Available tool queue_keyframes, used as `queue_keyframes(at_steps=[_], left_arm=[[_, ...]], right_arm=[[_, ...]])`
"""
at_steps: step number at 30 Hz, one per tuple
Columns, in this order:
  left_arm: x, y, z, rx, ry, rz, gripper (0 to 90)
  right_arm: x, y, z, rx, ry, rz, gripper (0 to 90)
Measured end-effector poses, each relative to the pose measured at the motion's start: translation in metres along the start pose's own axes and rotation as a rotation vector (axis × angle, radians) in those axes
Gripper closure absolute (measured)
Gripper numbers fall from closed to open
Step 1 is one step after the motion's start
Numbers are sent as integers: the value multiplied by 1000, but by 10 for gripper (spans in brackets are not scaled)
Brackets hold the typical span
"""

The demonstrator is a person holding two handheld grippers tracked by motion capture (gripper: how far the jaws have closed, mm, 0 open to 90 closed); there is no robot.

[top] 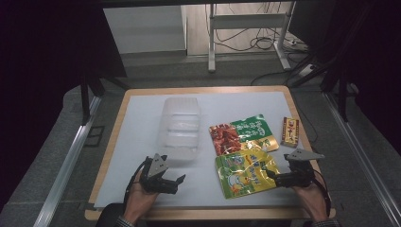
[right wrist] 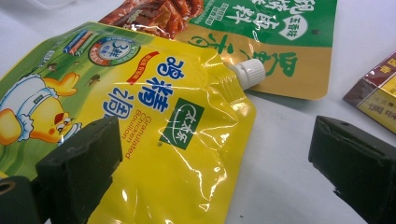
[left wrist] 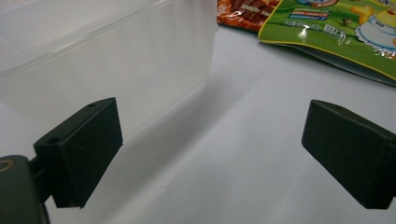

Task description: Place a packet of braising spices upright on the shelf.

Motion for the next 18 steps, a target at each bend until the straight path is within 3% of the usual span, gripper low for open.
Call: queue_keyframes(at_steps=[13,18], left_arm=[[7,6,10,15,-45,-42,24],[12,12,20,15,-104,-48,30]], right_arm=[[-1,0,0,-5,-5,8,26],[-2,1,0,-8,-10,11,26]])
Point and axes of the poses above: each handheld gripper's, and its own axes: x roughly forward along the jaws, y roughly out of its top, z roughly to its right, the point moved 1 cm from there along x, roughly forward along the jaws, and after that the axes turned 6 degrees about x, right-handed, at the moved point
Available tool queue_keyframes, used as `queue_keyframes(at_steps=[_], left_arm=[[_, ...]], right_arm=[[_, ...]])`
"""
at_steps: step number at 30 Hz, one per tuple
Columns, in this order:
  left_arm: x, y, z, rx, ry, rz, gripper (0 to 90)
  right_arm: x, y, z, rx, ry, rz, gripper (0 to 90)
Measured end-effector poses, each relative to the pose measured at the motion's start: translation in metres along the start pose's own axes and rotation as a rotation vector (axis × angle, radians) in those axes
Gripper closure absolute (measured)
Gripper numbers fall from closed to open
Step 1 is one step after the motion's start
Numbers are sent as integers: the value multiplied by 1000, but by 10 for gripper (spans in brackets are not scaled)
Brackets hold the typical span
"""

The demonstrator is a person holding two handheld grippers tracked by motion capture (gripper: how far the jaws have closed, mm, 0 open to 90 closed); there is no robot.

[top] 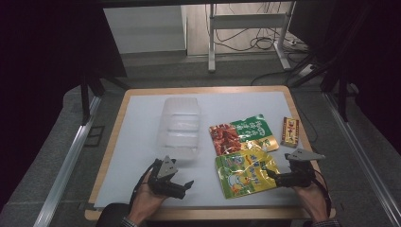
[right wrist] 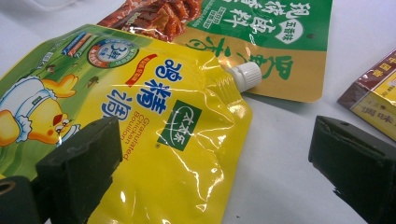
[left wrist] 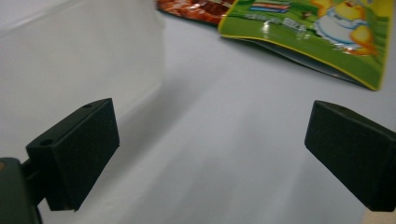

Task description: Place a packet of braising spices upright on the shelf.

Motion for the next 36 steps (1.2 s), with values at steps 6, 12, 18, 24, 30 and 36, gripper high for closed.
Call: queue_keyframes(at_steps=[6,12,18,24,30,36], left_arm=[[4,7,6,14,-19,4,101],[12,14,17,57,-62,-14,212],[17,22,25,68,-96,5,325],[26,27,28,66,-115,15,424],[35,34,32,76,-136,20,551],[49,44,35,97,-137,6,732]], right_arm=[[-1,0,0,-6,-4,1,26],[-1,0,0,-9,-7,2,26],[-2,1,0,-16,-9,-1,26],[-2,1,1,-17,-7,-10,28],[-2,1,2,-15,-8,-16,29],[-1,0,2,-17,-8,-26,30]])
Point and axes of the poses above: each handheld gripper's, and its own axes: x roughly forward along the jaws, y roughly out of its top, z roughly to its right, the point moved 1 cm from there along x, roughly forward along the jaws, and after that the axes turned 6 degrees about x, right-handed, at the moved point
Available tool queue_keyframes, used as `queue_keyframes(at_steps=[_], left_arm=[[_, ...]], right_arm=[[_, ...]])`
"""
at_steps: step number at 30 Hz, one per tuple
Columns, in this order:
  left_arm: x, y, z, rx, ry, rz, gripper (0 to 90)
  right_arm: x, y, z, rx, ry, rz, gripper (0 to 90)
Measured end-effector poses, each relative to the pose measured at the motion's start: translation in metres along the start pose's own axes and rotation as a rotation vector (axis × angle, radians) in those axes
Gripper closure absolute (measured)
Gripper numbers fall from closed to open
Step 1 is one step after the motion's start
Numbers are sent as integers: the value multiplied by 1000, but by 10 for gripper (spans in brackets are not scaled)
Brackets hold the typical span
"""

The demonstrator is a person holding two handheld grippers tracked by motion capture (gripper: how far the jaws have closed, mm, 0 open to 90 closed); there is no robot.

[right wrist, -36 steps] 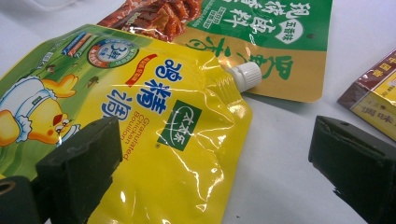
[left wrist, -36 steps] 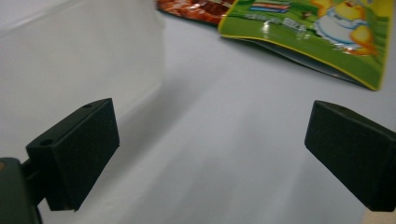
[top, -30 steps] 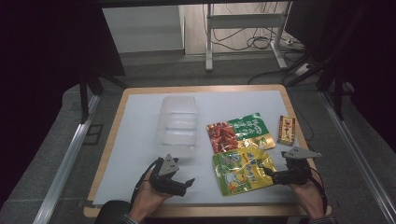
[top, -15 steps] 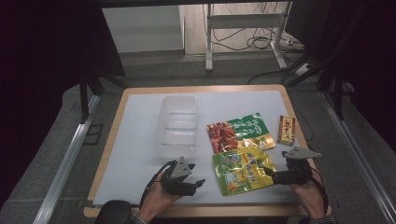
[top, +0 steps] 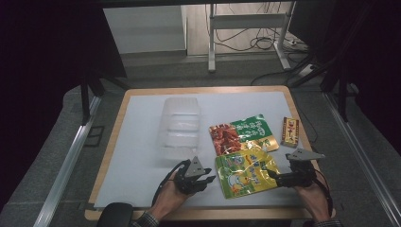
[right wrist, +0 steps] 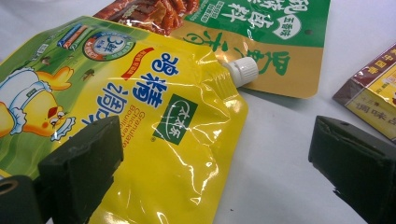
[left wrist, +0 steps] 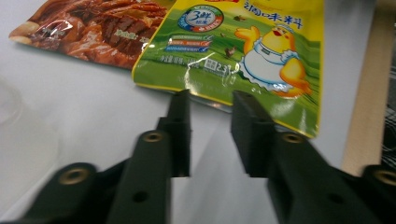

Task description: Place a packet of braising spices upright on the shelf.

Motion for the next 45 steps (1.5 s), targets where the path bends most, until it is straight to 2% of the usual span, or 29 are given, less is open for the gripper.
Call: queue_keyframes(at_steps=[3,5,16,18,20,24,30,33,34,36,38,39,45], left_arm=[[7,5,-1,7,-13,-1,854],[12,9,-1,17,-20,1,897],[48,29,-4,68,-75,20,900],[54,30,-3,68,-78,21,900],[58,28,-3,88,-76,17,900],[60,21,0,100,-60,33,900],[59,19,3,122,-34,11,900],[58,17,0,68,-77,16,900],[57,16,-1,69,-87,12,900],[55,15,0,94,-79,-1,900],[55,15,1,98,-75,-4,900],[53,13,2,109,-70,-20,900],[52,11,5,130,-51,-30,900]], right_arm=[[0,0,0,-2,0,-8,31],[0,0,1,-1,-1,-10,32],[1,-2,3,-1,-2,-24,33],[1,-2,3,1,-2,-26,34],[0,-2,5,12,-4,-26,35],[-2,-2,8,34,-2,-24,36],[-3,-1,5,36,17,-29,35],[0,-2,3,38,34,-51,36],[1,-2,3,38,38,-58,35],[3,-3,2,40,49,-74,36],[4,-3,2,41,54,-77,36],[6,-3,1,50,68,-84,35],[14,-2,0,95,138,-84,35]])
Point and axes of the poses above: each handheld gripper's, and its own axes: x roughly forward along the jaws, y roughly out of its top, z roughly to its right, the point moved 1 cm from there along x, roughly forward along the jaws, and after that the axes turned 6 degrees about x, right-handed, at the moved point
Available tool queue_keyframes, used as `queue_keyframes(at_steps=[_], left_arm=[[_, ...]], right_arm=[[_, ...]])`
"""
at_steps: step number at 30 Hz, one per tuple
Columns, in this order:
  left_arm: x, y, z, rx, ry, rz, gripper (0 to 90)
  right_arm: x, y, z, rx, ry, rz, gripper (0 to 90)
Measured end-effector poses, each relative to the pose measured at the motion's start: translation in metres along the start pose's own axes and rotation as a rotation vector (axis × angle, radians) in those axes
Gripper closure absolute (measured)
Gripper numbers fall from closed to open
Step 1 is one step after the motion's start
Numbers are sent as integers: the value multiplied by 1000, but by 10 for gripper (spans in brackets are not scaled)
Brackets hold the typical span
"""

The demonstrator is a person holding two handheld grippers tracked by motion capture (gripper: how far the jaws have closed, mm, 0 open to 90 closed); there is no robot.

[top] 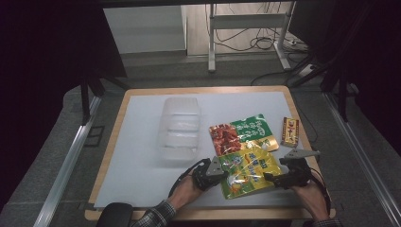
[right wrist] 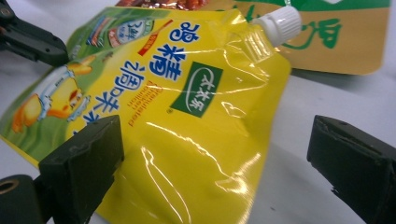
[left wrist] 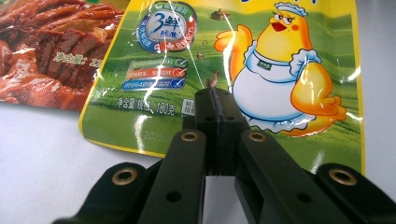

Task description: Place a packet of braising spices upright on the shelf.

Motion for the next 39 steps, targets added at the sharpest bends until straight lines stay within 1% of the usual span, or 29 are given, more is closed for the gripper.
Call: queue_keyframes(at_steps=[5,6,7,9,11,15,17,18,20,21,23,24,26,27,28,29,30,31,32,33,34,35,36,37,38,39], left_arm=[[0,0,0,-7,0,2,900],[0,-1,0,-14,-1,2,900],[-1,-1,0,-12,-3,-2,900],[-1,-1,0,-17,-3,-1,900],[-1,-2,0,-19,-2,-7,900],[-4,-5,1,-22,-7,-17,900],[-4,-5,1,-16,-5,-19,900],[-4,-5,1,-24,-6,-16,900],[-4,-5,2,-17,-3,-18,900],[-4,-5,2,-17,-3,-18,900],[-4,-6,1,-20,-7,-19,900],[-4,-5,1,-21,-7,-18,900],[-5,-6,1,-26,-9,-9,900],[-5,-6,1,-26,-9,-9,900],[-5,-6,0,-29,-11,-6,900],[-6,-6,1,-25,-5,-3,900],[-6,-6,1,-20,0,-1,900],[-7,-7,1,-15,0,-2,900],[-7,-7,2,-17,3,2,899],[-8,-7,2,-19,19,3,879],[-8,-7,2,-19,19,3,824],[-9,-9,0,-37,24,4,787],[-10,-10,-1,-46,24,9,758],[-12,-10,-1,-60,33,10,724],[-12,-10,-1,-60,33,10,693],[-16,-9,0,-43,49,-4,666]], right_arm=[[9,1,1,52,57,-17,35],[10,2,2,59,64,-20,35],[11,2,2,67,71,-24,35],[15,2,3,97,106,-33,36],[18,2,2,111,129,-34,40],[24,6,-1,113,164,-37,59],[27,10,-4,119,193,-50,68],[28,11,-6,118,194,-56,71],[29,13,-9,109,180,-75,74],[27,15,-10,121,185,-75,74],[22,19,-10,151,230,-48,72],[19,21,-11,163,254,-24,66],[15,23,-14,158,272,-9,54],[15,23,-14,158,272,-9,54],[13,24,-18,146,246,-15,79],[12,25,-20,138,223,-7,138],[10,26,-21,127,195,-4,215],[6,26,-22,116,147,16,349],[3,27,-22,126,137,40,443],[2,27,-20,146,153,53,497],[1,27,-19,152,155,58,529],[0,27,-18,153,149,54,560],[1,26,-18,141,137,54,594],[0,26,-19,127,118,51,636],[-1,26,-20,110,101,54,682],[-2,26,-21,109,101,60,724]])
Point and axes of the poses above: each handheld gripper's, and its own axes: x roughly forward along the jaws, y roughly out of its top, z roughly to its right, the point moved 1 cm from there along x, roughly forward along the jaws, and after that the axes turned 6 degrees about x, right-handed, at the moved point
